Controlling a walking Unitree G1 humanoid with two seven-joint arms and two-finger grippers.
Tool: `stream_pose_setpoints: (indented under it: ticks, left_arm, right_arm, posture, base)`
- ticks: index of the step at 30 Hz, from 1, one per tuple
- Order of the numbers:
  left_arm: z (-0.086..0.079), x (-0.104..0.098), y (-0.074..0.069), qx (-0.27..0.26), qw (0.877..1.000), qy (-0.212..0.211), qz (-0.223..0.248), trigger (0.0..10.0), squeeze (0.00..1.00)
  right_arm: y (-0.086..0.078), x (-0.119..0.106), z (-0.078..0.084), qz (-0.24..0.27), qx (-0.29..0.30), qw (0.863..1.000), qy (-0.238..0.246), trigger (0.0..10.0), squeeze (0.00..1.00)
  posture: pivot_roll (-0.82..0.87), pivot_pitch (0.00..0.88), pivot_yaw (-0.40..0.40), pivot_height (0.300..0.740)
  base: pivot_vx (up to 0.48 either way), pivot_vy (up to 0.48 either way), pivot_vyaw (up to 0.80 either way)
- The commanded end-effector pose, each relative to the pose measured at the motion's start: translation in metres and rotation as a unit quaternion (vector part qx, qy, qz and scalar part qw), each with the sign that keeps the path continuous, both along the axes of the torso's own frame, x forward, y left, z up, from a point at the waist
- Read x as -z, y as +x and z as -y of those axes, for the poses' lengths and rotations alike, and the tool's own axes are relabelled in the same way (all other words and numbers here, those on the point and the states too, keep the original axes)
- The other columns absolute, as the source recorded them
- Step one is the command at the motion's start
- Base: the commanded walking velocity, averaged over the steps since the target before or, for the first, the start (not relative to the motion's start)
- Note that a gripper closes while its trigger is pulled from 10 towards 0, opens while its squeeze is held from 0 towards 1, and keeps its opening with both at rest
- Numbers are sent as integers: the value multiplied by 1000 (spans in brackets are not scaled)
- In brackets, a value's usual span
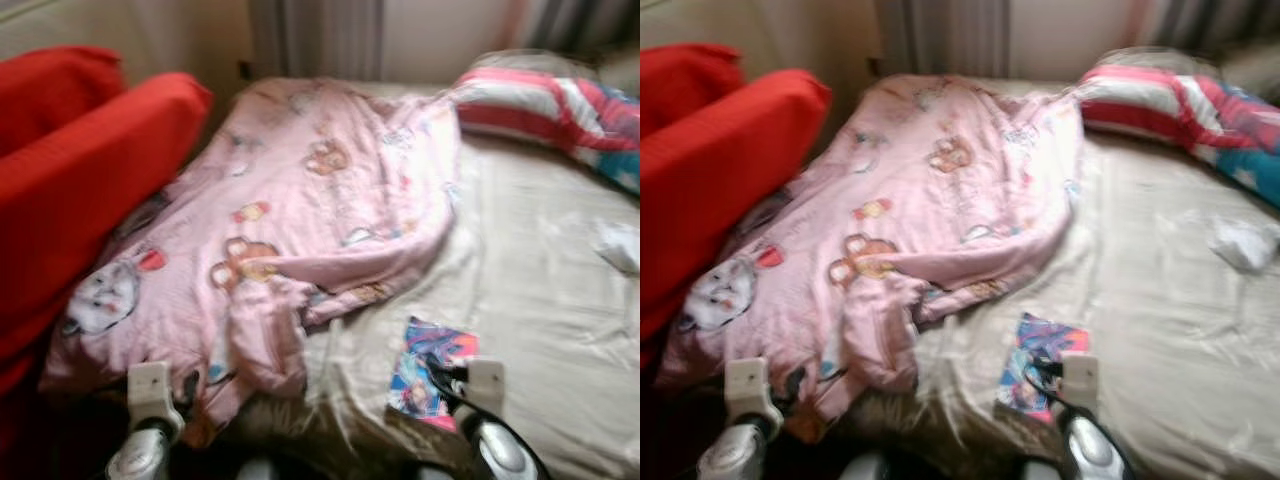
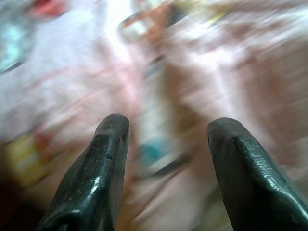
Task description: Clean up the room
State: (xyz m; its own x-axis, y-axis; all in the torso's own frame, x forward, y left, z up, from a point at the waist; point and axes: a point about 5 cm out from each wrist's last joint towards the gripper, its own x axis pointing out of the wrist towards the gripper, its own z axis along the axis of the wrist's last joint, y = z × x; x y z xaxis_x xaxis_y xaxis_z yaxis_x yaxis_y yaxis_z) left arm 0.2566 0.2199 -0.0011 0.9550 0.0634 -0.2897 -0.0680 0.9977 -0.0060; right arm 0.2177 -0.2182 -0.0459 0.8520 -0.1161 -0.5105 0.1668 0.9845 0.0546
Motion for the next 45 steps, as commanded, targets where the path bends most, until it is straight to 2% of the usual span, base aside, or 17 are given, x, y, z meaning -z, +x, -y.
stream_pose_setpoints:
  ticks: [1, 6, 11, 16, 20, 21, 25, 27, 28, 29, 30, 35, 43, 44, 45]
  left_arm:
    - [-16, 7, -13, -12, 999, 18, -24, 10000, 0]
    - [-19, 4, -10, -2, 999, 24, -22, 10000, 0]
    - [-21, -4, -4, 5, 1000, 29, -10, 10000, 0]
    - [-30, -21, 11, 1, 999, 41, 14, 10000, 0]
    - [-32, -25, 15, 2, 999, 44, 20, 10000, 0]
    - [-33, -30, 18, 5, 999, 46, 28, 10000, 0]
    - [-33, -36, 21, 6, 998, 47, 39, 10000, 0]
    - [-33, -38, 21, 8, 998, 48, 43, 10000, 0]
    - [-33, -38, 20, 8, 998, 48, 44, 10000, 0]
    - [-33, -38, 20, 9, 998, 49, 44, 10000, 0]
    - [-34, -38, 19, 8, 998, 50, 44, 10000, 0]
    - [-42, -35, 8, 2, 998, 58, 35, 10000, 0]
    - [-46, -36, 2, 6, 997, 70, 27, 10000, 0]
    - [-47, -36, 1, 5, 997, 71, 26, 10000, 0]
    - [-48, -36, 1, 5, 997, 72, 25, 10000, 0]
  right_arm:
    - [10, -3, -16, 12, -9, 1000, 17, 10000, 0]
    - [11, -1, -17, -1, 15, 999, 29, 10000, 0]
    - [16, -2, -18, -10, 13, 999, 27, 10000, 0]
    - [30, -13, -13, 12, 30, 999, 20, 10000, 0]
    - [35, -17, -14, 19, 35, 999, 28, 10000, 0]
    - [41, -20, -16, 19, 36, 999, 30, 10000, 0]
    - [48, -24, -14, 19, 70, 996, 52, 10000, 0]
    - [53, -26, -18, 25, 82, 992, 89, 10000, 0]
    - [54, -27, -19, 29, 84, 991, 101, 10000, 137]
    - [57, -29, -21, 34, 88, 989, 117, 10000, 600]
    - [58, -30, -21, 41, 92, 987, 124, 10000, 1000]
    - [60, -32, -16, 49, 120, 981, 145, 10000, 1000]
    - [56, -29, -12, 44, 134, 976, 164, 10000, 1000]
    - [56, -28, -13, 44, 135, 974, 178, 10000, 969]
    - [56, -28, -14, 44, 133, 973, 184, 10000, 812]
  posture:
    - [-53, 99, 46, 624]
    - [-32, 123, 61, 624]
    - [-22, 158, 79, 624]
    - [10, 214, 90, 604]
    - [14, 241, 97, 604]
    - [22, 240, 100, 604]
    - [32, 251, 101, 604]
    - [44, 268, 102, 604]
    - [50, 274, 103, 604]
    - [50, 274, 103, 604]
    - [63, 282, 103, 604]
    - [74, 292, 110, 604]
    - [92, 300, 125, 604]
    - [94, 298, 131, 604]
    - [94, 298, 131, 604]
  base:
    - [0, 0, 0]
    - [0, 0, 0]
    - [0, 0, 0]
    - [0, 0, 0]
    - [0, 0, 0]
    - [0, 0, 0]
    - [0, 0, 0]
    - [0, 0, 0]
    - [0, 0, 0]
    - [0, 0, 0]
    - [0, 0, 0]
    - [0, 0, 0]
    - [0, 0, 0]
    - [0, 0, 0]
    - [0, 0, 0]
